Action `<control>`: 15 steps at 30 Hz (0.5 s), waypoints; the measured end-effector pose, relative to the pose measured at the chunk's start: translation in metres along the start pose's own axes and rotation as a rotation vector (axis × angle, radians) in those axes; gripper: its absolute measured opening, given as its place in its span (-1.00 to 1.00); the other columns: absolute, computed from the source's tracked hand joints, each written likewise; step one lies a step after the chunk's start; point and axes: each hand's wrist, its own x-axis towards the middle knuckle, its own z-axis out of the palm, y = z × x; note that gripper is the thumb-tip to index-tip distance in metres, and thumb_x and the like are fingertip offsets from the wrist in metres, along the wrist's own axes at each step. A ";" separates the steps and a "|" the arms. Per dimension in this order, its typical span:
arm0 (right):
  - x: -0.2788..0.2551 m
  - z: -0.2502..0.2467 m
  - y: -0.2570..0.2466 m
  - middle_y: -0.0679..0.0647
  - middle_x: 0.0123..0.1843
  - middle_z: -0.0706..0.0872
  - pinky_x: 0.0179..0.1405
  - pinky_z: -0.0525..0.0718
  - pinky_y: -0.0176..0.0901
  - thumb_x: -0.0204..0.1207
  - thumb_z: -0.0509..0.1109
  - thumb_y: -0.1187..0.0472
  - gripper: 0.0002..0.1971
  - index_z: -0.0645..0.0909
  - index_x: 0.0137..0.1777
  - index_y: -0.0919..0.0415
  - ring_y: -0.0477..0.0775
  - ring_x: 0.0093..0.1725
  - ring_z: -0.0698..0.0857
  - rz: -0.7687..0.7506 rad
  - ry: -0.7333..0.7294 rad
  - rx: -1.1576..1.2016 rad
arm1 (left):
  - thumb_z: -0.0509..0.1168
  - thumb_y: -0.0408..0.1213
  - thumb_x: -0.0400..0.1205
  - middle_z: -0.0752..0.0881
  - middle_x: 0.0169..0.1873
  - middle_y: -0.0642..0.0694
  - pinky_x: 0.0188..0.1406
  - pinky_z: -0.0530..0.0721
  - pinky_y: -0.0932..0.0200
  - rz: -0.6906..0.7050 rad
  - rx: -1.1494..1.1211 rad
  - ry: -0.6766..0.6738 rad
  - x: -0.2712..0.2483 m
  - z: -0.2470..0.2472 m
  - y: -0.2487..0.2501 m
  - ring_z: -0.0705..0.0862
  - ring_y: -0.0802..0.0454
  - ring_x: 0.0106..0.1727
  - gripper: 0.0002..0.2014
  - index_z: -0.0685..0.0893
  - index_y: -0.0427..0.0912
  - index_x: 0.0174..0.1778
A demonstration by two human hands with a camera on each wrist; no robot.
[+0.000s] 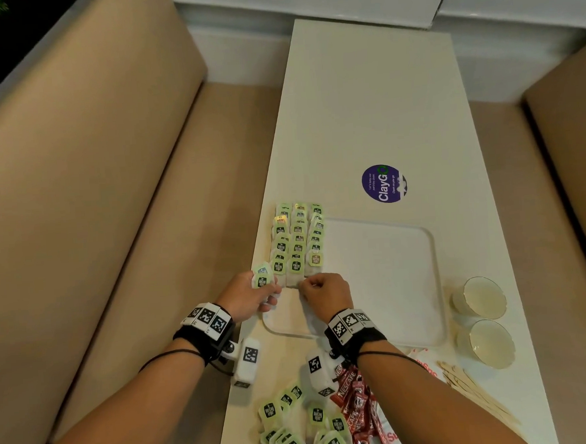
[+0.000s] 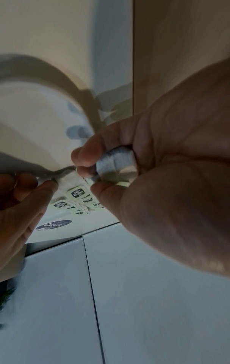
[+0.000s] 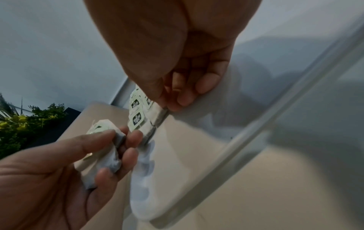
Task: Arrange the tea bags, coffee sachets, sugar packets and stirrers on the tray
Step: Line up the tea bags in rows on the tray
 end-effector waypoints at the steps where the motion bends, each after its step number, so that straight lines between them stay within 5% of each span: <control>1: 0.000 0.001 -0.001 -0.02 -0.30 0.84 -0.17 0.76 -0.12 0.53 0.47 0.05 -0.80 0.88 -0.19 0.10 0.02 -0.24 0.77 0.002 0.001 -0.012 | 0.37 -0.40 0.70 0.79 0.02 -0.33 -0.30 0.71 0.23 0.000 0.003 -0.006 0.000 -0.001 -0.001 0.71 -0.06 -0.19 -0.85 0.67 -0.36 0.15; 9: -0.003 -0.005 -0.003 -0.13 -0.22 0.76 -0.04 0.70 -0.16 0.54 0.48 -0.01 -0.84 0.75 -0.15 0.05 -0.04 -0.14 0.74 0.030 0.021 0.049 | 0.37 -0.35 0.71 0.82 0.08 -0.31 -0.41 0.56 0.25 0.032 0.088 -0.085 -0.002 0.001 0.002 0.67 0.02 -0.25 -0.90 0.71 -0.26 0.10; 15: -0.018 -0.008 -0.011 -0.13 -0.36 0.77 -0.24 0.56 -0.34 0.68 0.38 0.06 -0.81 0.80 -0.08 0.02 -0.20 -0.42 0.60 -0.174 -0.185 0.244 | 0.33 -0.31 0.74 0.87 -0.15 -0.01 -0.40 0.58 0.27 0.073 0.276 -0.228 -0.003 0.004 0.007 0.71 0.07 -0.24 -0.91 0.72 -0.18 0.08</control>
